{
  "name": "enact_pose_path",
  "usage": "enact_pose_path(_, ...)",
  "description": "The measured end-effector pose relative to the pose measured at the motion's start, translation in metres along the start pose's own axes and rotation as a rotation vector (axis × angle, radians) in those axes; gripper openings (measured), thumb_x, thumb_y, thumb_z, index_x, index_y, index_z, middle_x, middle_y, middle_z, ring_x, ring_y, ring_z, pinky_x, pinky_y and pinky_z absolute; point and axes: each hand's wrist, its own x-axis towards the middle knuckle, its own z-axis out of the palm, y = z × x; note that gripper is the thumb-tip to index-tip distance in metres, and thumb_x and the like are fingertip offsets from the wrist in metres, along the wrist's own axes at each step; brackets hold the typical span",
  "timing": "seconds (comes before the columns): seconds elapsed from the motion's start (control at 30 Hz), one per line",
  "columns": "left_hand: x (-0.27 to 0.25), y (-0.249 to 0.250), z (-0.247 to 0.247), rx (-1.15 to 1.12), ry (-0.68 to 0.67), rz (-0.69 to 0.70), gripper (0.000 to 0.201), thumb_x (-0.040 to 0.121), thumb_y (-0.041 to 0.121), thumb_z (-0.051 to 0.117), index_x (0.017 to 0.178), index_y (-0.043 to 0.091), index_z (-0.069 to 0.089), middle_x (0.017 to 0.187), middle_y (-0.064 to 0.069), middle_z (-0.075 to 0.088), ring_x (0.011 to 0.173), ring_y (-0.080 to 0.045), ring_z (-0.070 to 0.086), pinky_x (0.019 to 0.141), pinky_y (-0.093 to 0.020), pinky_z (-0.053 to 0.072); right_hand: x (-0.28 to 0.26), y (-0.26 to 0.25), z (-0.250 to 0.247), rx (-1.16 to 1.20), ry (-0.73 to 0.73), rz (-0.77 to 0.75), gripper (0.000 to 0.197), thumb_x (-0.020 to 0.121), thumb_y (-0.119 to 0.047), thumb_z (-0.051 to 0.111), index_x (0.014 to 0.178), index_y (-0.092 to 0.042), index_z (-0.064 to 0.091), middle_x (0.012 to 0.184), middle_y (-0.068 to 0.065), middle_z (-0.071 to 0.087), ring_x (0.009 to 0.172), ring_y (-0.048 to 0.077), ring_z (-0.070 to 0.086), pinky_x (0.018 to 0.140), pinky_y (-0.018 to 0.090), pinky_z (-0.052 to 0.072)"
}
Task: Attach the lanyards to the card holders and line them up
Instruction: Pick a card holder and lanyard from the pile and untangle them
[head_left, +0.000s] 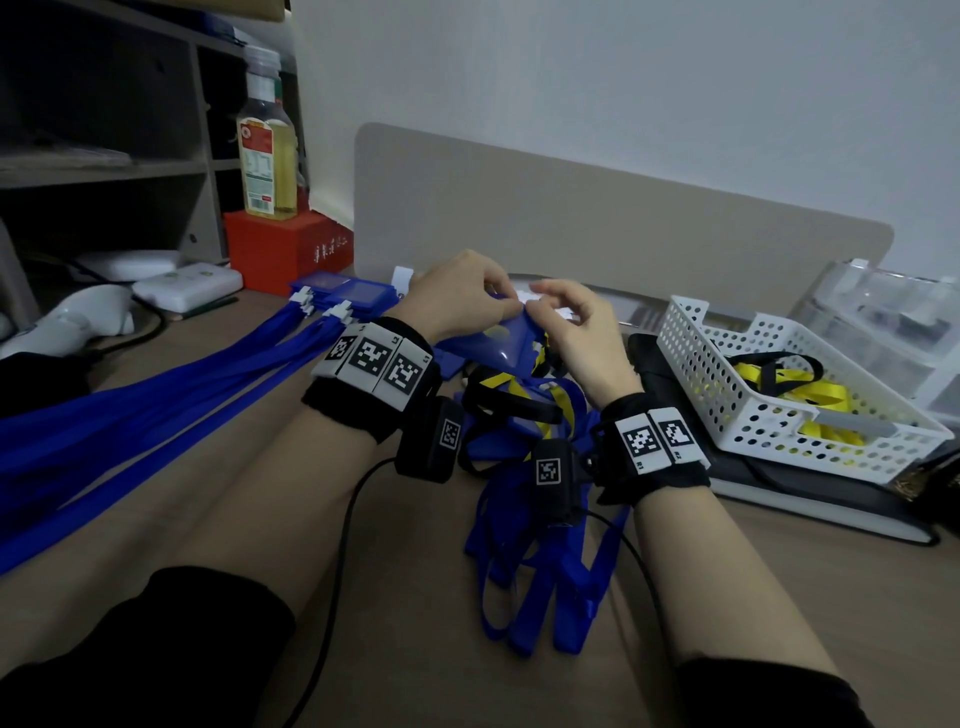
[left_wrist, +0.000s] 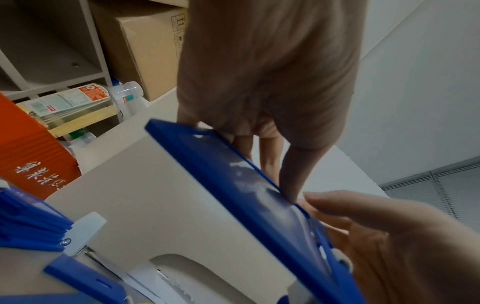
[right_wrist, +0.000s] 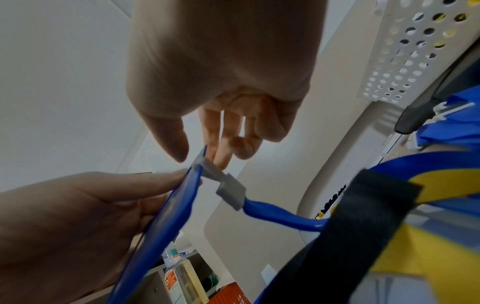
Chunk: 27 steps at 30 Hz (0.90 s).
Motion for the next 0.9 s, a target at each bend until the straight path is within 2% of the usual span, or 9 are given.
enact_pose_path(0.17,-0.001,0.002,-0.001,0.042,0.151,0.024,0.011,0.082,0.043,0.066,0.086,0.035,0.061,0.086,0.019,0.056,0.097,-0.006,0.048,0.082,-0.033,0.022,-0.008,-0.009,0.0,0.144,-0.156,0.058,0.01,0.096,0.002,0.05,0.099,0.003,0.059,0.043,-0.012,0.056,0.035,-0.002,0.047,0.038,0.008,0.032)
enact_pose_path(0.23,0.0,0.003,0.0,0.044,0.221,0.04,0.017,0.079,0.045,0.068,0.09,0.037,0.059,0.088,0.02,0.054,0.104,-0.008,0.046,0.083,-0.034,0.024,-0.007,-0.011,0.001,0.209,-0.147,0.111,0.011,0.096,0.001,0.05,0.088,0.001,0.057,0.041,-0.009,0.05,0.031,-0.001,0.038,0.035,0.011,0.027)
enact_pose_path(0.3,0.001,0.001,0.001,0.071,0.319,0.034,0.029,0.079,0.046,0.068,0.104,0.035,0.057,0.106,0.014,0.052,0.112,-0.014,0.042,0.09,-0.036,0.028,-0.004,-0.01,0.002,0.227,-0.097,0.163,0.02,0.096,-0.002,0.05,0.077,-0.006,0.055,0.043,-0.006,0.045,0.03,0.002,0.032,0.034,0.015,0.023)
enact_pose_path(0.4,0.006,-0.001,0.0,-0.035,0.438,-0.032,0.051,0.083,0.048,0.061,0.126,0.025,0.048,0.126,0.002,0.049,0.118,-0.02,0.044,0.099,-0.039,0.035,0.0,-0.008,0.001,0.284,0.001,0.206,0.015,0.097,-0.01,0.05,0.084,-0.008,0.057,0.046,-0.004,0.05,0.033,0.006,0.036,0.035,0.018,0.023)
enact_pose_path(0.47,0.007,0.001,0.002,-0.355,0.332,-0.151,0.059,0.087,0.051,0.057,0.133,0.017,0.042,0.129,-0.002,0.049,0.117,-0.02,0.048,0.098,-0.036,0.04,0.001,-0.008,-0.002,0.385,0.054,0.227,0.012,0.098,-0.015,0.051,0.087,-0.011,0.055,0.054,0.0,0.055,0.036,0.007,0.039,0.035,0.019,0.023)
enact_pose_path(0.53,0.006,0.008,0.007,-0.647,0.11,-0.268,0.067,0.086,0.062,0.052,0.133,0.014,0.045,0.126,-0.003,0.055,0.115,-0.02,0.054,0.089,-0.036,0.046,0.002,-0.012,-0.004,0.539,0.09,0.259,0.016,0.098,-0.015,0.052,0.082,-0.015,0.05,0.062,0.001,0.059,0.038,0.006,0.042,0.034,0.016,0.024)
enact_pose_path(0.67,-0.003,0.021,0.019,-0.765,-0.246,-0.237,0.051,0.092,0.061,0.044,0.11,0.017,0.061,0.099,-0.001,0.07,0.096,-0.013,0.065,0.074,-0.025,0.046,0.003,-0.02,-0.006,0.732,0.117,0.302,0.015,0.097,-0.012,0.052,0.083,-0.014,0.049,0.063,-0.001,0.061,0.037,0.004,0.04,0.03,0.014,0.024)
enact_pose_path(0.8,-0.006,0.015,0.026,-0.76,-0.274,-0.086,0.029,0.095,0.036,0.055,0.079,0.015,0.066,0.064,0.002,0.059,0.065,-0.015,0.055,0.074,-0.028,0.044,0.001,-0.023,-0.006,0.71,0.155,0.36,0.016,0.097,-0.011,0.052,0.083,-0.013,0.044,0.064,0.0,0.063,0.036,0.006,0.046,0.027,0.015,0.025)
enact_pose_path(0.9,-0.005,0.012,0.023,-0.801,-0.249,-0.112,0.027,0.097,0.027,0.054,0.087,0.005,0.065,0.054,0.004,0.043,0.05,-0.011,0.045,0.066,-0.029,0.043,0.0,-0.022,-0.005,0.689,0.155,0.373,0.011,0.097,-0.012,0.052,0.089,-0.012,0.045,0.065,-0.002,0.065,0.039,0.006,0.054,0.03,0.014,0.022)
